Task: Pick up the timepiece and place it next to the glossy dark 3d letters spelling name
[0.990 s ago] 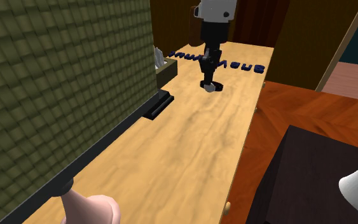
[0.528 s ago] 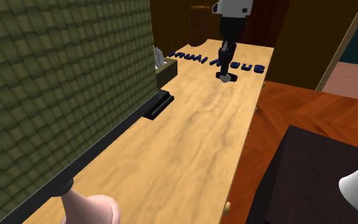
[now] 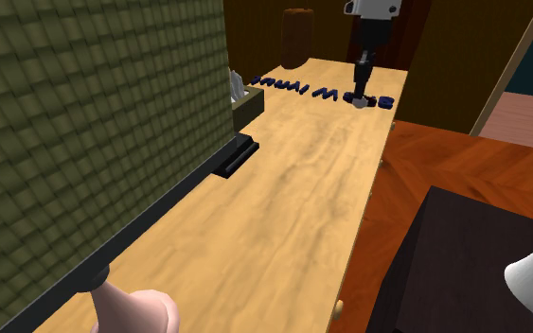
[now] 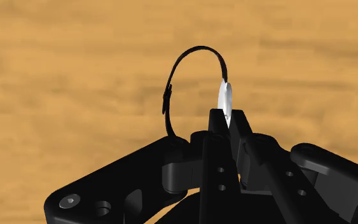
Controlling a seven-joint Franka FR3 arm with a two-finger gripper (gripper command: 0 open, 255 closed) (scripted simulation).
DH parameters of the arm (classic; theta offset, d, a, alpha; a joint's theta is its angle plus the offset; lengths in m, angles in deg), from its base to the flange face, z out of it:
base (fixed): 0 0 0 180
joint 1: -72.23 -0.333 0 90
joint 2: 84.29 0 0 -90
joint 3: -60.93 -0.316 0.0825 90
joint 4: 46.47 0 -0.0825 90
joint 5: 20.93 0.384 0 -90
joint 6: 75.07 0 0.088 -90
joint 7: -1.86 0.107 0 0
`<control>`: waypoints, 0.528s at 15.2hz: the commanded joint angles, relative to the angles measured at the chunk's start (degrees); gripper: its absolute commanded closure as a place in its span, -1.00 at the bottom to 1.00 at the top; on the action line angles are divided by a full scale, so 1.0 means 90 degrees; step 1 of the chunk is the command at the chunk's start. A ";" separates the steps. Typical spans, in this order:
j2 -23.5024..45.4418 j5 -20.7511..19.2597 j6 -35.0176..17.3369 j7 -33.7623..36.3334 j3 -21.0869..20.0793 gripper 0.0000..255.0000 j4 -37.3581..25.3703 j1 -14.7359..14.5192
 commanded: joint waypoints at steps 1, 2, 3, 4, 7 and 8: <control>0.0058 -0.0031 0.0030 -0.0287 0.0157 1.00 -0.0061 0.0132; 0.0079 -0.0049 0.0052 -0.0437 0.0243 1.00 -0.0090 0.0204; 0.0107 -0.0065 0.0074 -0.0586 0.0328 1.00 -0.0127 0.0276; 0.0141 -0.0081 0.0096 -0.0736 0.0413 1.00 -0.0170 0.0349; 0.0281 -0.0119 0.0170 -0.1184 0.0661 1.00 -0.0345 0.0567; 0.0340 -0.0127 0.0197 -0.1333 0.0742 1.00 -0.0418 0.0640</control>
